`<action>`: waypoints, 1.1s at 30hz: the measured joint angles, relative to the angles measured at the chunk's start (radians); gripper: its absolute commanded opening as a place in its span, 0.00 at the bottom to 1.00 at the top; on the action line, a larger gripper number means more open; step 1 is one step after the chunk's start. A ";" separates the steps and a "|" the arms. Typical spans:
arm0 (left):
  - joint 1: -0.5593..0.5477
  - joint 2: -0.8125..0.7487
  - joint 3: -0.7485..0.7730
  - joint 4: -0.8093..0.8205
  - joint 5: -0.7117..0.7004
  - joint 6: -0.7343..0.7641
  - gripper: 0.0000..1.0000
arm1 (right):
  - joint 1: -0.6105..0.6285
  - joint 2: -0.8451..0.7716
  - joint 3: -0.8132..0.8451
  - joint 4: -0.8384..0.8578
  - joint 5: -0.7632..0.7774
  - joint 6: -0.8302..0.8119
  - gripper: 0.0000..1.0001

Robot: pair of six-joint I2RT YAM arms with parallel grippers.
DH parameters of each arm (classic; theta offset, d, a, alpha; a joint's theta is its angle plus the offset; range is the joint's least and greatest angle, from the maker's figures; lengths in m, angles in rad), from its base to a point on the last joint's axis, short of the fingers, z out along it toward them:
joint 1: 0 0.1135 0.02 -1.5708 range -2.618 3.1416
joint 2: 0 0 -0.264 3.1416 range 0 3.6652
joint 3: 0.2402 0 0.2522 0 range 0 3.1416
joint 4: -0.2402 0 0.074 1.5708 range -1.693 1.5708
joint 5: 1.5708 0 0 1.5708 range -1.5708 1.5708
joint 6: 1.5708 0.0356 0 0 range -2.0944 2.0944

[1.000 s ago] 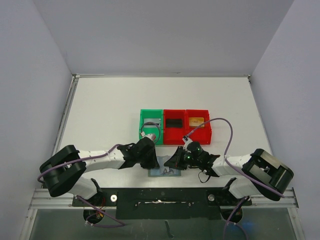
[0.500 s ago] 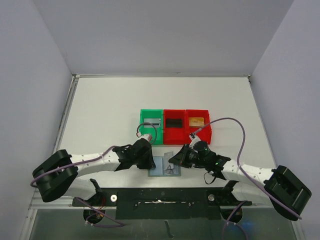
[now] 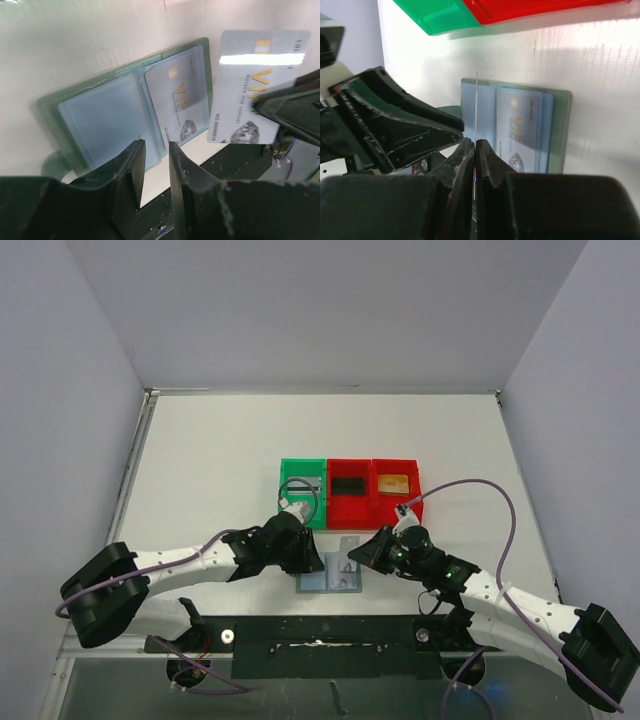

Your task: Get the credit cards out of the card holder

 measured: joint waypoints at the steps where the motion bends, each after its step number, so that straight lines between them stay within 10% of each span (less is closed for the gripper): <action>1: 0.000 0.022 0.003 0.014 0.010 0.000 0.25 | 0.000 -0.013 -0.005 -0.002 0.006 0.000 0.00; 18: -0.006 0.032 -0.026 -0.024 -0.002 0.011 0.26 | -0.005 -0.139 -0.013 -0.030 0.056 -0.109 0.00; 26: 0.008 -0.223 -0.010 -0.128 -0.052 0.061 0.49 | -0.005 -0.137 0.111 0.008 0.082 -0.369 0.00; 33: 0.269 -0.384 0.122 -0.373 -0.078 0.189 0.75 | -0.004 -0.034 0.256 0.038 0.098 -0.726 0.00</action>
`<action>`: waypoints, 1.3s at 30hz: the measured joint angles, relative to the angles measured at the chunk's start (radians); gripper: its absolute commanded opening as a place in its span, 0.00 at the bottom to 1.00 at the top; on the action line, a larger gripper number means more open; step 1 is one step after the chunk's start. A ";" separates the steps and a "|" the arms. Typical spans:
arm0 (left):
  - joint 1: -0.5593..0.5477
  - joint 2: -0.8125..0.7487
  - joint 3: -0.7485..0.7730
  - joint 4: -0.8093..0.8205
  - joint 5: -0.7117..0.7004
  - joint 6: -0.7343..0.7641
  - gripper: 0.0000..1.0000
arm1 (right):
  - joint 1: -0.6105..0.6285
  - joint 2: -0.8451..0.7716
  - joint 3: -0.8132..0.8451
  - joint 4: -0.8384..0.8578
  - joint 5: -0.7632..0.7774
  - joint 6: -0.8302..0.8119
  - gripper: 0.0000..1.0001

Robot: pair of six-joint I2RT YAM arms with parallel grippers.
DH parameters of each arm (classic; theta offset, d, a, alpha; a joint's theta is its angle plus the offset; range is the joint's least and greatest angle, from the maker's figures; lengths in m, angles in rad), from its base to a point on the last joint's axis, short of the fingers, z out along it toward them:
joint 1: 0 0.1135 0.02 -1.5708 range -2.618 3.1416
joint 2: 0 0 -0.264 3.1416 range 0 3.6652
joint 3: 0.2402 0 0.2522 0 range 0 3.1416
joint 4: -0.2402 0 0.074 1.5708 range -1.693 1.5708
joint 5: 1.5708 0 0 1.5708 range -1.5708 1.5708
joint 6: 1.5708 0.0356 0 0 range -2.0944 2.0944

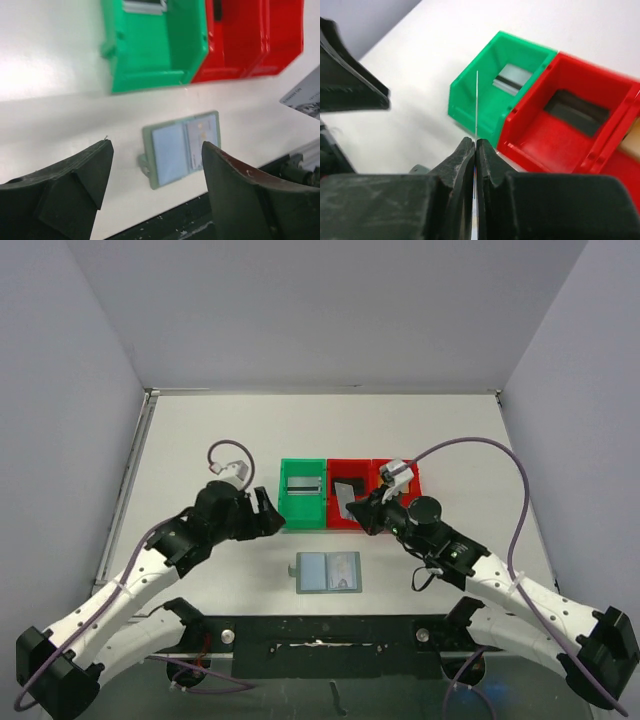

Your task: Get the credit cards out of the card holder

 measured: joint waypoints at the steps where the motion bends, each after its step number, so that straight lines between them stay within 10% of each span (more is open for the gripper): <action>1: 0.047 -0.018 0.017 -0.029 0.000 0.018 0.77 | 0.000 0.030 0.031 -0.004 0.003 -0.063 0.00; 12: 0.377 -0.054 0.090 -0.166 -0.014 0.158 0.82 | 0.006 0.477 0.420 -0.120 0.015 -0.559 0.00; 39: 0.394 -0.187 -0.032 -0.041 -0.215 0.235 0.84 | 0.006 1.038 0.880 -0.383 -0.056 -1.099 0.00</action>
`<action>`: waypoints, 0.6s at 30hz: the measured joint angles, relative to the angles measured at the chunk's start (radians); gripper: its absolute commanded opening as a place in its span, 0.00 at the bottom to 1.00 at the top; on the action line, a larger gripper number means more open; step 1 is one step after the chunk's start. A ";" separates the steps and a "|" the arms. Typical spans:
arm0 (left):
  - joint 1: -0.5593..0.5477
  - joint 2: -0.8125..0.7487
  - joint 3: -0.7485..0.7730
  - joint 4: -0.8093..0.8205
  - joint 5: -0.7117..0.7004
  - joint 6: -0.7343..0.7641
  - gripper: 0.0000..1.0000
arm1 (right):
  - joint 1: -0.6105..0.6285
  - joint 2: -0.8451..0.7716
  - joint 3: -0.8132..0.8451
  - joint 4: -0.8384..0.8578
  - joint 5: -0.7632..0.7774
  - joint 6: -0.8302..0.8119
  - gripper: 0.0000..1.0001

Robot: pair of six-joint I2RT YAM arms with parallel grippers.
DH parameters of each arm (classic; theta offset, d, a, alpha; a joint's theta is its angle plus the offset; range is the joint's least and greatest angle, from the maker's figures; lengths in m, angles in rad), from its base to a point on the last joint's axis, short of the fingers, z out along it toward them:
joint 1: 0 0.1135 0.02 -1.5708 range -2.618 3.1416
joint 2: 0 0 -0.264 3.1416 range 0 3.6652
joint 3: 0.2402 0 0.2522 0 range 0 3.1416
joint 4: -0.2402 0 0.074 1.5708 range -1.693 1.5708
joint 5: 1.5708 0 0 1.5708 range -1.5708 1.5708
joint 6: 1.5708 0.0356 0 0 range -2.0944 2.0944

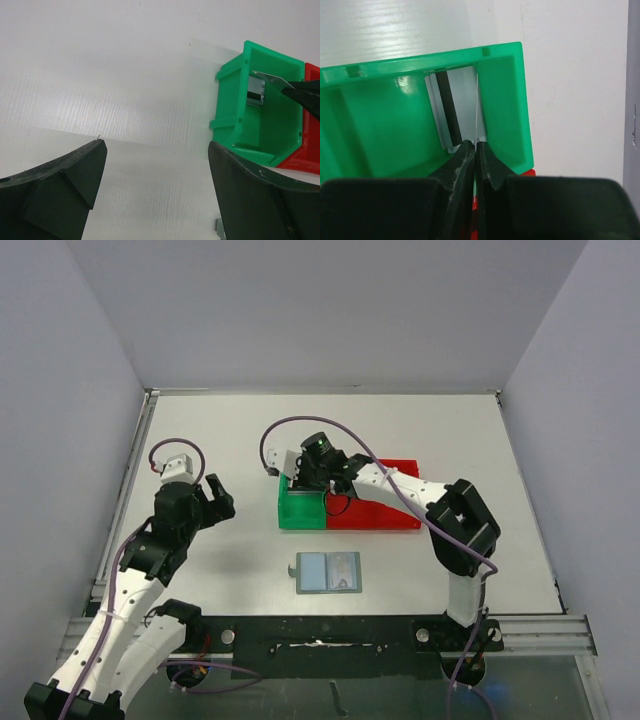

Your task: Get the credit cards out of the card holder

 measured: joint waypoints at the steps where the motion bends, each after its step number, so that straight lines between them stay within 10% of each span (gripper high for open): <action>1: 0.000 -0.001 0.000 0.001 -0.002 0.000 0.84 | 0.000 0.016 0.016 -0.010 0.008 -0.018 0.00; 18: 0.008 -0.024 -0.002 0.013 -0.016 0.003 0.84 | 0.027 0.183 0.098 -0.043 0.137 -0.194 0.04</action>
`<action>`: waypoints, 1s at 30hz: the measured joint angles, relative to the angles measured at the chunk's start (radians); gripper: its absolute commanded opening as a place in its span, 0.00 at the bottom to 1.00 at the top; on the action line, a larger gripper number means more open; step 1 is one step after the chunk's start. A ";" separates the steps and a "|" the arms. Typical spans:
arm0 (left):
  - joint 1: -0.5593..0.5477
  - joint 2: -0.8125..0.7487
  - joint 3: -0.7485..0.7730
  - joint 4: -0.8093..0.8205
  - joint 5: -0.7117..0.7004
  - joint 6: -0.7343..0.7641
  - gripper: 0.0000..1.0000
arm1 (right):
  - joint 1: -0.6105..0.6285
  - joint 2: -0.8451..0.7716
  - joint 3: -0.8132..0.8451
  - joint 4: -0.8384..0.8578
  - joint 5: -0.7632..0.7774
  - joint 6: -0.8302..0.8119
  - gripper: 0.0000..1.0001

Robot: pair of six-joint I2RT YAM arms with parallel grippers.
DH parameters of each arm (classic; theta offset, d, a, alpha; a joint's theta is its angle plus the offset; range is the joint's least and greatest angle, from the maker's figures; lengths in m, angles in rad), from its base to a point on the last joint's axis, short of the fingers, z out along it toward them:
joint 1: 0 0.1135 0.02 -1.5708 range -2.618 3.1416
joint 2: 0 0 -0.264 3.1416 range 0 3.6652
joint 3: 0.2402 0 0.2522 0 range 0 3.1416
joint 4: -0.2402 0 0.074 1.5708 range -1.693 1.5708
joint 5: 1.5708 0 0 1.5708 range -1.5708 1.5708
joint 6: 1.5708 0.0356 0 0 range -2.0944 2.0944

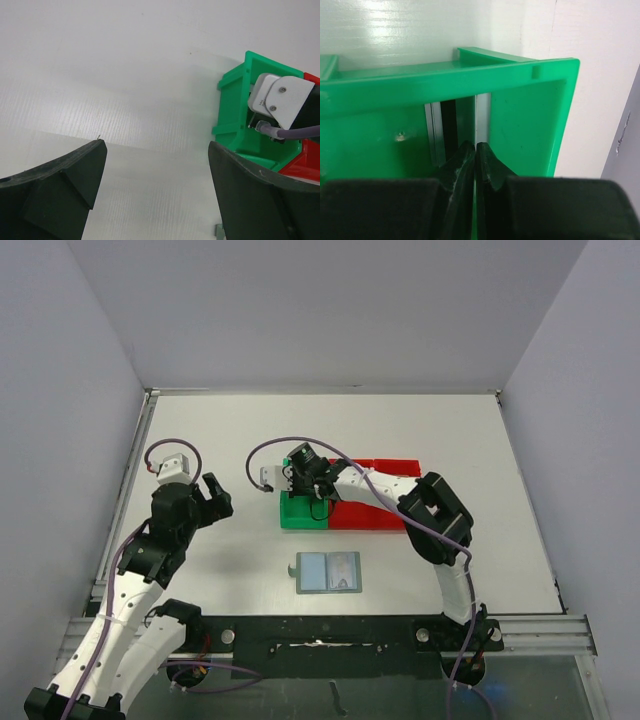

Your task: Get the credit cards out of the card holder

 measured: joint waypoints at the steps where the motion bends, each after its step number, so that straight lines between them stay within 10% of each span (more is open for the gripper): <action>1: 0.000 0.000 0.000 0.000 0.000 0.000 0.84 | 0.000 0.006 0.002 0.000 0.007 -0.004 0.05; 30: 0.005 0.009 -0.002 0.000 -0.001 0.000 0.84 | 0.012 0.018 0.010 -0.019 0.011 0.006 0.39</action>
